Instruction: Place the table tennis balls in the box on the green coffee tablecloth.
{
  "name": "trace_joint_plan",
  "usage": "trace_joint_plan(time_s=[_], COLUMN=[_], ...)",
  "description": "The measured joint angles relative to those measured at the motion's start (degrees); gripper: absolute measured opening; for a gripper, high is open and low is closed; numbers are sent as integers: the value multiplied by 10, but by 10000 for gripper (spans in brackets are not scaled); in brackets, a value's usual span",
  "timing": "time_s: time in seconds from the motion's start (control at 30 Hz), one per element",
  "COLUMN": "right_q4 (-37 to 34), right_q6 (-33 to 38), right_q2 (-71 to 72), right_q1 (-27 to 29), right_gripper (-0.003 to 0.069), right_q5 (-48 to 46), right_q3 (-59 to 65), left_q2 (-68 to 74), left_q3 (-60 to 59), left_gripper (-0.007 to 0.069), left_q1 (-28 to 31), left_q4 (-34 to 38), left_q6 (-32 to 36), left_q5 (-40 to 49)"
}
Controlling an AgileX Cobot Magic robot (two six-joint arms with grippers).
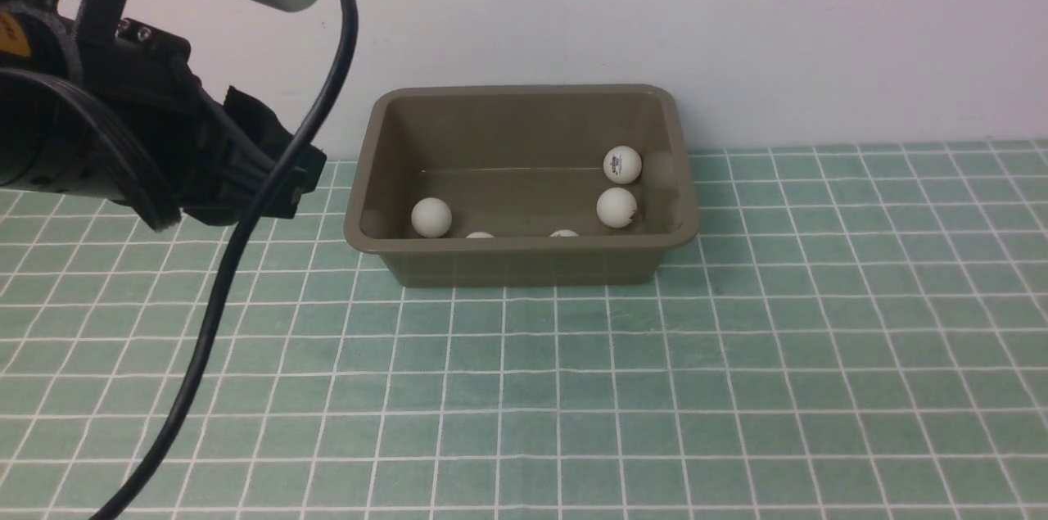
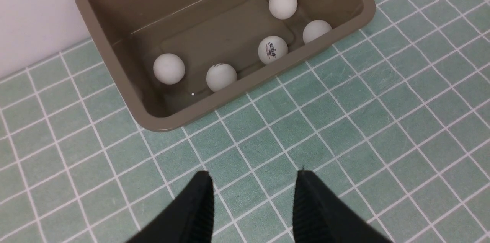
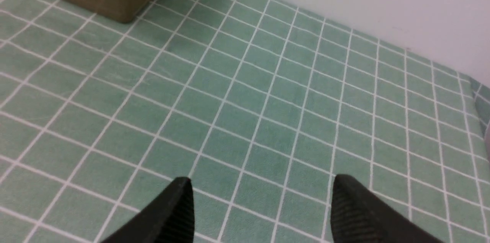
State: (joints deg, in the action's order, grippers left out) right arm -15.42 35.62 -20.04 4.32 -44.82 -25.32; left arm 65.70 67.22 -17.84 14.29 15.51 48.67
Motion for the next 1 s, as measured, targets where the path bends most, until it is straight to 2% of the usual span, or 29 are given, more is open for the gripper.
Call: trace_joint_plan(time_s=[0.3, 0.5, 0.73, 1.0], right_q4=[-81, -147, -159, -160], right_q6=[0, 0, 0, 0], right_q2=[43, 71, 71, 71], right_q1=[0, 3, 5, 5], right_gripper=[441, 441, 441, 441], right_q5=[-30, -30, -30, -66], right_q3=[0, 0, 0, 0], left_q2=[0, 0, 0, 0], left_q3=[0, 0, 0, 0], left_gripper=[268, 268, 268, 268], left_q1=[0, 0, 0, 0], left_q4=[9, 45, 72, 76], left_q6=[10, 28, 71, 83], left_q5=[0, 0, -1, -10])
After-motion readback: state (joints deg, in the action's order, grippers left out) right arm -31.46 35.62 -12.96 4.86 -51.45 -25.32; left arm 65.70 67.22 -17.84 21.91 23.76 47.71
